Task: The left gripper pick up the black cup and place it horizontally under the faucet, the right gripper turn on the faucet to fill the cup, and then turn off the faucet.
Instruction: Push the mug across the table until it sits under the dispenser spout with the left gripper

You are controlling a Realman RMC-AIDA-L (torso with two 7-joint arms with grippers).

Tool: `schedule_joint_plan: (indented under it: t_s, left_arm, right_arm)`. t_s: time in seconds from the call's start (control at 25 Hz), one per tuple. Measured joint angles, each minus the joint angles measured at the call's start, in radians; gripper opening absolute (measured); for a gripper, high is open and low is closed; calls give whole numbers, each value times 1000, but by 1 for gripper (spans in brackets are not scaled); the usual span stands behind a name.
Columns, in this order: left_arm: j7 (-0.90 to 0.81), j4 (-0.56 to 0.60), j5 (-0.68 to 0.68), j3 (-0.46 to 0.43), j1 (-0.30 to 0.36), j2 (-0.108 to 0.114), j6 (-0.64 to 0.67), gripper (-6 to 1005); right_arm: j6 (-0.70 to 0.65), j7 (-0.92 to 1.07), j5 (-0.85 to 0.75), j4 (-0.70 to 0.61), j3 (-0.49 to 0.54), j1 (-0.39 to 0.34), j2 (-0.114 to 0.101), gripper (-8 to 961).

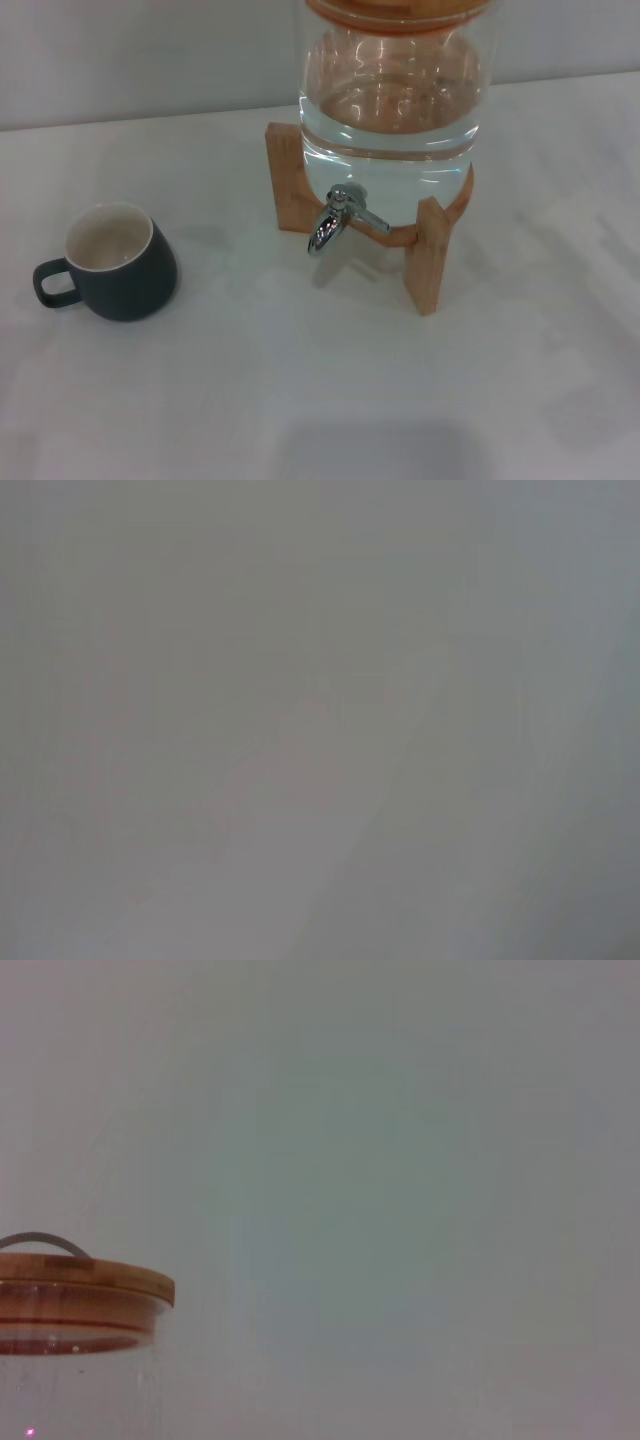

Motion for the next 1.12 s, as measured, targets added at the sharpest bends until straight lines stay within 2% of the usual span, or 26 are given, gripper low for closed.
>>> schedule_joint_plan:
  t_s: [0.24, 0.44, 0.56, 0.8, 1.12]
  left_arm:
    - [0, 7, 33, 6, 9, 0, 6, 826]
    - [36, 22, 166, 7, 4, 1, 9, 824]
    - [109, 94, 227, 8, -2, 0, -27, 824]
    - [238, 189, 224, 6, -5, -1, -120, 822]
    - [272, 204, 238, 6, -13, -3, -135, 820]
  right_arm:
    - [-23, -2, -4, -2, -5, 5, -1, 795]
    - [-34, -8, 2, -7, 21, 25, -3, 795]
    - [-60, -7, 2, -22, 42, 47, -3, 795]
    - [-76, -6, 3, -44, 42, 52, -3, 795]
    - [-83, -9, 5, -46, 54, 69, -3, 795]
